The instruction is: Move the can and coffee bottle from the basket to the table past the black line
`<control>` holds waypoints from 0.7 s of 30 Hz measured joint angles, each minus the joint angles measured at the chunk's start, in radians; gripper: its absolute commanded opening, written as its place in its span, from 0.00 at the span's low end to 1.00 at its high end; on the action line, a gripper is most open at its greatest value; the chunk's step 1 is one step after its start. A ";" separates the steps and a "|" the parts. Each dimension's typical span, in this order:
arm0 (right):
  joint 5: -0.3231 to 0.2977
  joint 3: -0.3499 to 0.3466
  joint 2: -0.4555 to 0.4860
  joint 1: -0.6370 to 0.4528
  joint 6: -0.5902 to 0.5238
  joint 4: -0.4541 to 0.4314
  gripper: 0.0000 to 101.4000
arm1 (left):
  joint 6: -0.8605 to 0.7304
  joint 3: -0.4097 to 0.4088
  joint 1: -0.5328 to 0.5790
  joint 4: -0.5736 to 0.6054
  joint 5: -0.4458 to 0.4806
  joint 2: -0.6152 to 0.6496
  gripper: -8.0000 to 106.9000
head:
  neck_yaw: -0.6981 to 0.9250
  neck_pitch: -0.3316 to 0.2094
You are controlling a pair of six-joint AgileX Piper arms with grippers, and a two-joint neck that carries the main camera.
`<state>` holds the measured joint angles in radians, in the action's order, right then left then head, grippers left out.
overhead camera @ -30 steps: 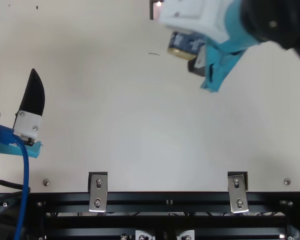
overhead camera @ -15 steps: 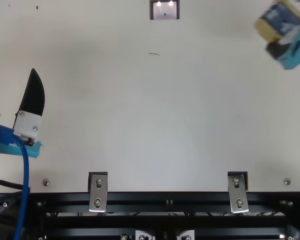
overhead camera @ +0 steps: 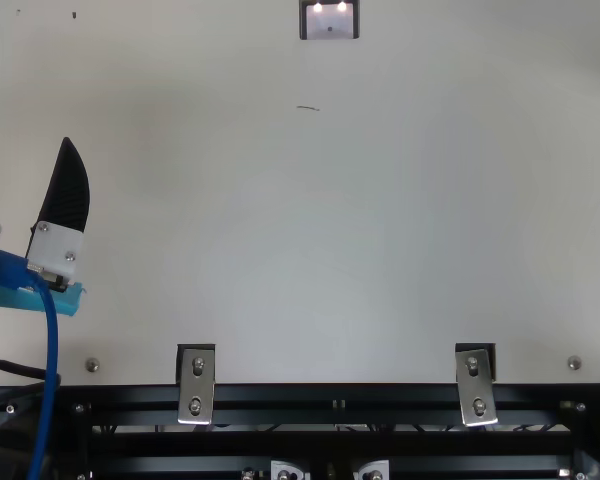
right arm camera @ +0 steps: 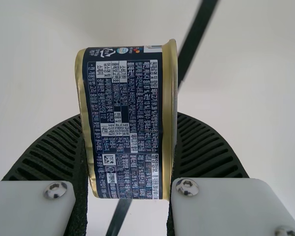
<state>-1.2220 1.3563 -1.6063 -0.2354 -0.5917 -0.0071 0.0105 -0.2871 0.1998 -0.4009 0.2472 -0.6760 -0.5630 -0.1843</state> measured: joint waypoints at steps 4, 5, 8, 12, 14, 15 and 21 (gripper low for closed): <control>0.000 -0.009 0.007 -0.104 -0.031 0.007 0.00 | 0.000 0.000 0.000 0.000 0.000 0.000 0.85 | -0.072 -0.010; 0.000 -0.010 0.007 -0.132 -0.041 0.007 0.00 | 0.000 0.000 0.000 0.000 0.000 0.000 0.85 | -0.097 -0.010; 0.002 -0.012 0.007 -0.212 -0.061 0.016 0.00 | 0.000 0.000 0.000 0.000 0.000 0.000 0.85 | -0.138 -0.031; 0.002 -0.011 -0.003 -0.315 -0.090 0.017 0.00 | 0.000 0.000 0.000 0.000 0.000 0.000 0.85 | -0.210 -0.046; 0.002 -0.004 -0.010 -0.361 -0.104 0.014 0.00 | 0.000 0.000 0.000 0.000 0.000 0.000 0.85 | -0.220 -0.046; 0.002 0.002 -0.015 -0.388 -0.112 0.014 0.00 | 0.000 0.000 0.000 0.000 0.000 0.000 0.85 | -0.215 -0.046; 0.005 0.026 -0.044 -0.498 -0.141 0.007 0.00 | 0.000 0.000 0.000 0.000 0.000 0.000 0.85 | -0.215 -0.046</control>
<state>-1.2167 1.3818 -1.6498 -0.7335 -0.7330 0.0000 0.0105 -0.2871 0.1998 -0.4009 0.2472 -0.6760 -0.7780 -0.2303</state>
